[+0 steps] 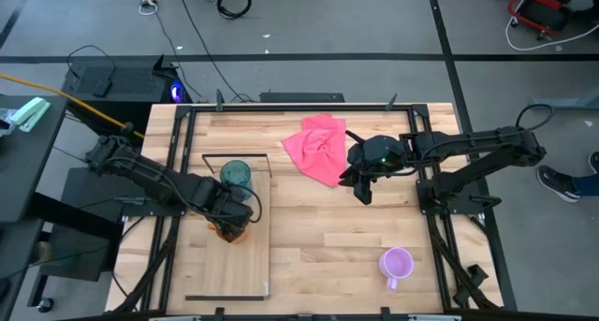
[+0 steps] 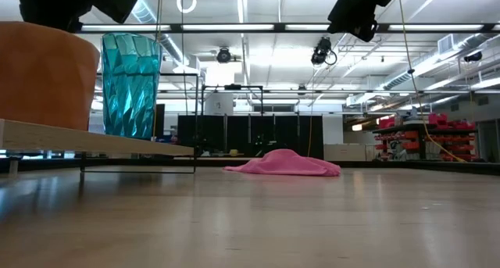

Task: Stack small to large cups/mugs on shelf
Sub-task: Put the orange cup on the shelf

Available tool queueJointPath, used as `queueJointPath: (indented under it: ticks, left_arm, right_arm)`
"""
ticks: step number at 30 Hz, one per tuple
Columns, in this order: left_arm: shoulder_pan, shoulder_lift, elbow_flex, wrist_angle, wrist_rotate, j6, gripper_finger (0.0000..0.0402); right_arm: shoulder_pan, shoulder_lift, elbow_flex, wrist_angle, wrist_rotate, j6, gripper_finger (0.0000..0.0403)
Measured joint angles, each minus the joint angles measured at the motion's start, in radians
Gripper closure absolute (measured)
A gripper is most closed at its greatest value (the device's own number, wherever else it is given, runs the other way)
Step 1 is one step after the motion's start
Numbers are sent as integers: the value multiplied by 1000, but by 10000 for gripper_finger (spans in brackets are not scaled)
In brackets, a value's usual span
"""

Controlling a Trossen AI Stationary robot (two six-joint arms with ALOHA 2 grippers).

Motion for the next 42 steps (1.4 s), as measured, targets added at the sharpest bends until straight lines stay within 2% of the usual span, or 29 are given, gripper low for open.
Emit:
queueJointPath:
  ticks: [13,18,22,26,35,42]
  left_arm:
    - [-1,-112,0,47,-23,-69,250]
    - [-17,-195,1,23,-67,-163,254]
    - [-46,-239,1,-97,-73,-294,268]
    - [-90,-235,0,-154,-66,-371,286]
    - [-96,-135,1,-140,-64,-379,326]
    - [-96,-69,1,-108,-45,-357,339]
  right_arm:
    - [0,0,0,2,-2,0,294]
    - [0,0,0,3,-24,0,294]
    - [0,0,0,2,-35,0,294]
    - [0,0,0,0,-35,0,294]
    - [1,0,0,-5,-35,0,294]
    - [5,0,0,-10,-33,0,294]
